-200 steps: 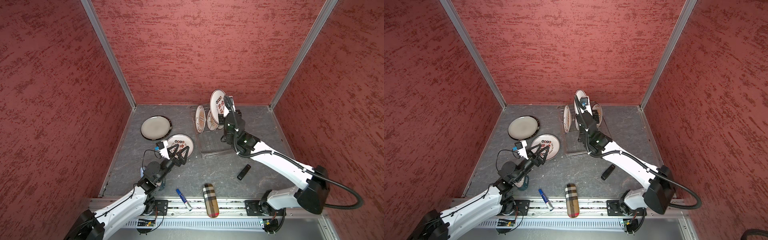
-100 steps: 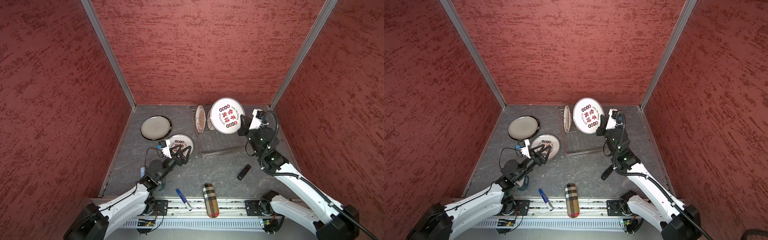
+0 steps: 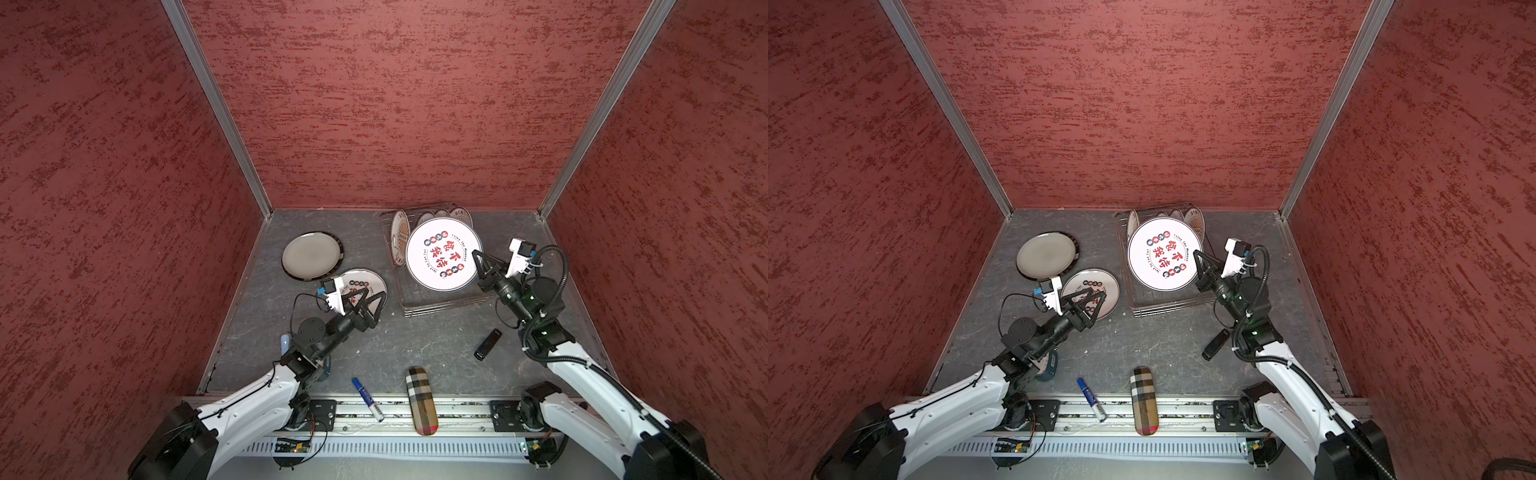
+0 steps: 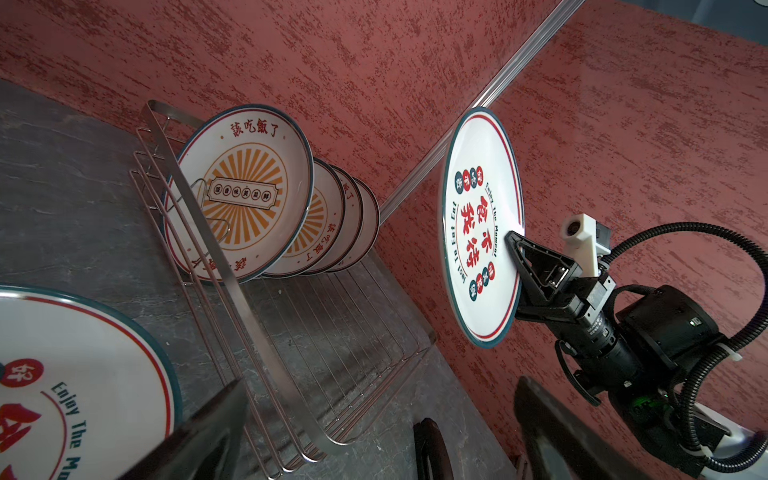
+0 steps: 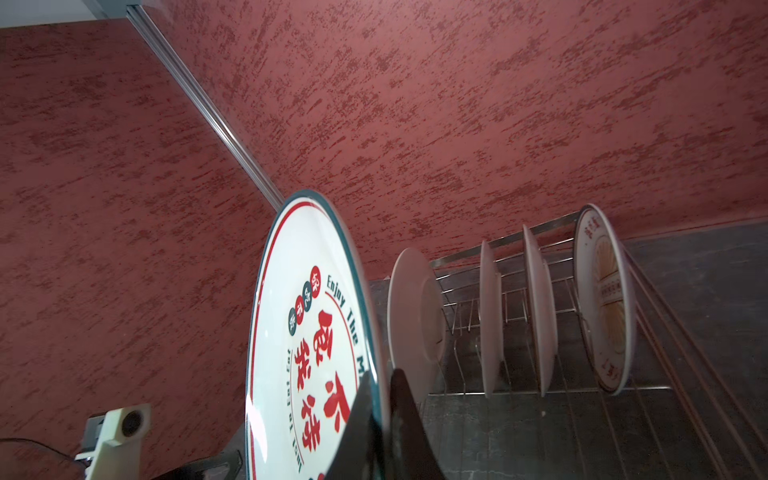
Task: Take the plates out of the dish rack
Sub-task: 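Carry the plate toward the left gripper with the right while the left approaches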
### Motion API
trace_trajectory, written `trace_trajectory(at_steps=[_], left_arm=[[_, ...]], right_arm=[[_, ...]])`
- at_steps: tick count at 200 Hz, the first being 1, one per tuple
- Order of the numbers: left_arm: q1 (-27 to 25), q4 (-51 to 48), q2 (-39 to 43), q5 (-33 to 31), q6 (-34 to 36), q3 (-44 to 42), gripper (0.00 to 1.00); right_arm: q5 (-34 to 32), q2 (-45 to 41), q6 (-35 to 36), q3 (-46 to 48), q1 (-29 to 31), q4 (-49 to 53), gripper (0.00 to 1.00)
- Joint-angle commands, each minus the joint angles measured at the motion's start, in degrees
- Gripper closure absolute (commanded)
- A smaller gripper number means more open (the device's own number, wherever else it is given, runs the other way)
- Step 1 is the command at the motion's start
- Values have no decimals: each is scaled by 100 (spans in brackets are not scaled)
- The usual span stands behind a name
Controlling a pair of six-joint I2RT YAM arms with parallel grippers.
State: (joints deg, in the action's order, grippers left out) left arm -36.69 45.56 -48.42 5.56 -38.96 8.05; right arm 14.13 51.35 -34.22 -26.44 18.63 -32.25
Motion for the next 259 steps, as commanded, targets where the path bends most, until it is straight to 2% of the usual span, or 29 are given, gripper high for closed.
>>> trace_trajectory(at_steps=[1, 48, 86, 118, 134, 163, 187, 212, 240, 259], left_arm=[[-88, 214, -61, 295, 177, 199, 1], [-245, 480, -439, 343, 253, 342, 1], [-421, 387, -984, 367, 352, 724, 0], [-445, 905, -1471, 70, -1, 718, 1], [-449, 1066, -1581, 15, -130, 692, 11], [-471, 551, -1626, -99, -181, 920, 37], [-503, 418, -1648, -210, -211, 965, 53], [-506, 348, -1636, -267, -244, 959, 66], [-515, 316, -1670, -354, -285, 953, 82], [-515, 339, -1711, -352, -309, 948, 87]], right_arm=[[426, -15, -639, 155, -18, -1256, 100], [668, 682, -993, 462, 29, -2081, 100], [809, 1393, -932, 507, 282, -2679, 100], [1039, 1837, -843, 380, 438, -2892, 100], [950, 1909, -752, 354, 496, -2837, 100], [785, 1975, -418, 276, 694, -2617, 100], [424, 2008, -155, 268, 815, -2467, 100], [-13, 2034, -10, 348, 883, -2431, 100], [-120, 2111, 140, 383, 957, -2439, 100], [-126, 2194, 174, 380, 1001, -2511, 100]])
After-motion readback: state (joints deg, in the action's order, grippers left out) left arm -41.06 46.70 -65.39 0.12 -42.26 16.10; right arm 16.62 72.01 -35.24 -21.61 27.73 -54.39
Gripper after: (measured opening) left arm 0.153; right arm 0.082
